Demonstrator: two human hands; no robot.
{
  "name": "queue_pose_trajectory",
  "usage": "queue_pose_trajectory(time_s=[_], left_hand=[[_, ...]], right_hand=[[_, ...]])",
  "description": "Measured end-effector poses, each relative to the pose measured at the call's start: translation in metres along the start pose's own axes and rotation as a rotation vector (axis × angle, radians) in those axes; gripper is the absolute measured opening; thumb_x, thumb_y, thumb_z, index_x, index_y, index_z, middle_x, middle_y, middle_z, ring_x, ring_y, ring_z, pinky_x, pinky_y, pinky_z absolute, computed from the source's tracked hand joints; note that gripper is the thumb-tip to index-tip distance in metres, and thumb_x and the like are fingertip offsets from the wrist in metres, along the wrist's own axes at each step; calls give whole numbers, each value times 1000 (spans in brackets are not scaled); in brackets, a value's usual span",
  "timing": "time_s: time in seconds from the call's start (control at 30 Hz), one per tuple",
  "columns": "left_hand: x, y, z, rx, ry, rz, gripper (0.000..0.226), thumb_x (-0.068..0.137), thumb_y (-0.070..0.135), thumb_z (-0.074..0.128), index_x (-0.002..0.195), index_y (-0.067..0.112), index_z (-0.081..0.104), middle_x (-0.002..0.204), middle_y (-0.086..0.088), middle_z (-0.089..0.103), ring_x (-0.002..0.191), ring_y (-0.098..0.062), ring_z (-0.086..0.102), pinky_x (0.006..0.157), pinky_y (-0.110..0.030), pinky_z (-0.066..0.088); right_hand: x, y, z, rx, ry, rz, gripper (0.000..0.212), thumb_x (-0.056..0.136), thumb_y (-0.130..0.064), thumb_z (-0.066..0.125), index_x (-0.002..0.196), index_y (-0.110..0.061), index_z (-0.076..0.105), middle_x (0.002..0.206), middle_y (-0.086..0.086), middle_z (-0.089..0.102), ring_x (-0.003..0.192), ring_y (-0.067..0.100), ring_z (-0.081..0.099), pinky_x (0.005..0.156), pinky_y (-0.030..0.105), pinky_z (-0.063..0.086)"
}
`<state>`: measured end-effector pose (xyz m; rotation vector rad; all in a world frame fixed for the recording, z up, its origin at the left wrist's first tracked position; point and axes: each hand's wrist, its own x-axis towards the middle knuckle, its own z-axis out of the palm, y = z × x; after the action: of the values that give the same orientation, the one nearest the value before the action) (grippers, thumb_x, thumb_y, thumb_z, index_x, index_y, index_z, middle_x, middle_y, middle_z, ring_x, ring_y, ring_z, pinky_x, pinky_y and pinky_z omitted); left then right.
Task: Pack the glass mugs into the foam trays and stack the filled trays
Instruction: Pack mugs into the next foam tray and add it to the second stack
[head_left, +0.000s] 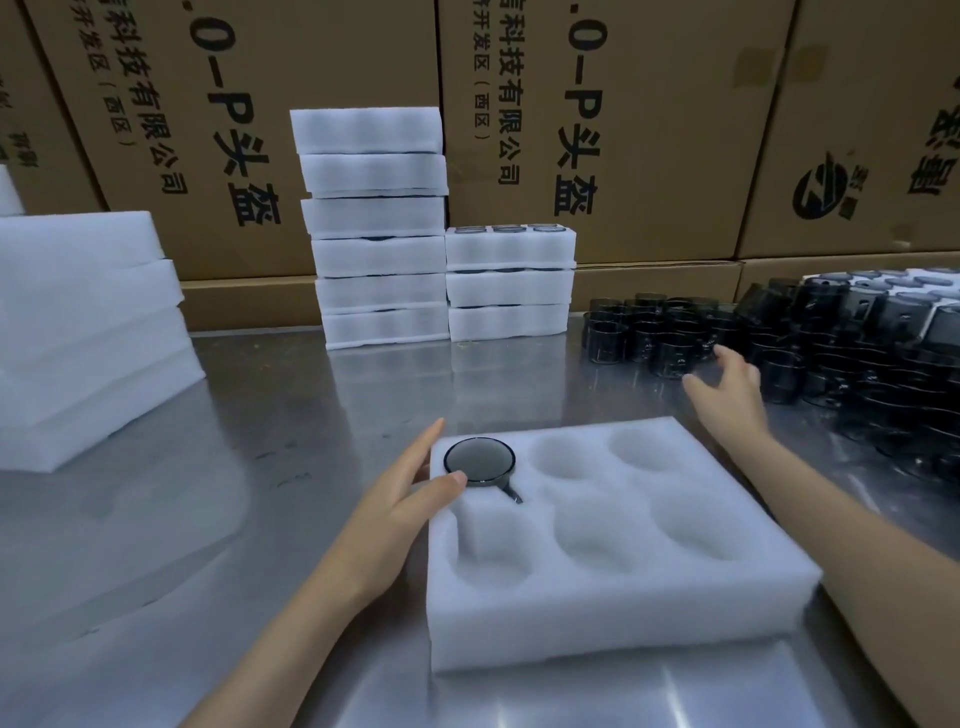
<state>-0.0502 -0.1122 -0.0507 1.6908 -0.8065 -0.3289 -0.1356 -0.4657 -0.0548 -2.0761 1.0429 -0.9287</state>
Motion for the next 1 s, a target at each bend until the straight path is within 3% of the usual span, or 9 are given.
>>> queue_pose_trajectory(time_s=[0.1, 0.27, 0.33, 0.43, 0.57, 0.63, 0.73, 0.87, 1.0], left_hand=[[2, -4, 0, 1, 2, 2, 65, 72, 47, 54, 134, 47, 35, 107, 50, 50, 113, 26, 38, 87, -3, 34], [3, -7, 1, -17, -19, 12, 56, 84, 36, 61, 133, 41, 35, 93, 53, 52, 97, 33, 43, 71, 7, 33], [4, -8, 2, -22, -16, 3, 52, 89, 28, 61, 134, 38, 35, 94, 53, 53, 96, 31, 45, 70, 7, 34], [3, -6, 1, -17, -18, 5, 60, 78, 38, 59, 133, 40, 35, 95, 54, 51, 96, 32, 44, 70, 7, 33], [3, -5, 2, -31, 2, -1, 59, 83, 35, 63, 137, 36, 39, 99, 47, 56, 96, 28, 48, 71, 5, 36], [2, -4, 2, -26, 10, -10, 53, 91, 26, 60, 139, 34, 39, 104, 42, 54, 95, 29, 48, 71, 5, 36], [2, -1, 1, -6, 0, -20, 56, 90, 31, 61, 141, 32, 37, 111, 40, 48, 95, 30, 46, 76, 2, 38], [-1, 3, 1, -2, -12, -26, 63, 87, 36, 62, 144, 30, 34, 113, 36, 47, 92, 32, 44, 79, -3, 37], [-4, 9, 2, 12, -13, -18, 79, 72, 47, 54, 145, 29, 32, 115, 32, 46, 99, 26, 42, 87, -9, 32]], right_hand=[[18, 0, 10, -155, 5, -44, 63, 92, -35, 53, 147, -27, 23, 148, 0, 21, 82, 24, 49, 73, 34, 37], [34, 1, 24, -344, 16, -56, 55, 91, -44, 55, 139, -32, 33, 152, 0, 14, 110, 33, 53, 83, 41, 42], [34, 0, 25, -313, 42, -31, 45, 89, -46, 56, 127, -27, 42, 150, 5, 18, 108, 34, 55, 83, 40, 41], [29, 0, 21, -261, 94, 1, 34, 89, -45, 57, 108, -18, 48, 139, 8, 35, 102, 35, 56, 77, 37, 38], [14, -3, 13, -240, 155, -10, 28, 91, -41, 56, 98, -14, 57, 121, 8, 53, 97, 30, 55, 72, 33, 36], [3, -5, 9, -196, 159, -24, 28, 90, -43, 57, 95, -15, 57, 111, 7, 57, 91, 24, 53, 70, 31, 36], [-17, -6, 0, -18, 183, 0, 31, 85, -45, 63, 99, -19, 54, 98, -1, 61, 86, 18, 51, 67, 30, 36], [-47, -10, -16, 263, 138, 19, 64, 80, -44, 69, 133, -21, 43, 108, -7, 56, 92, 12, 52, 73, 29, 39], [-66, -42, -40, 415, 41, -154, 48, 81, -29, 73, 124, -17, 57, 113, -1, 64, 101, 18, 61, 88, 37, 52]])
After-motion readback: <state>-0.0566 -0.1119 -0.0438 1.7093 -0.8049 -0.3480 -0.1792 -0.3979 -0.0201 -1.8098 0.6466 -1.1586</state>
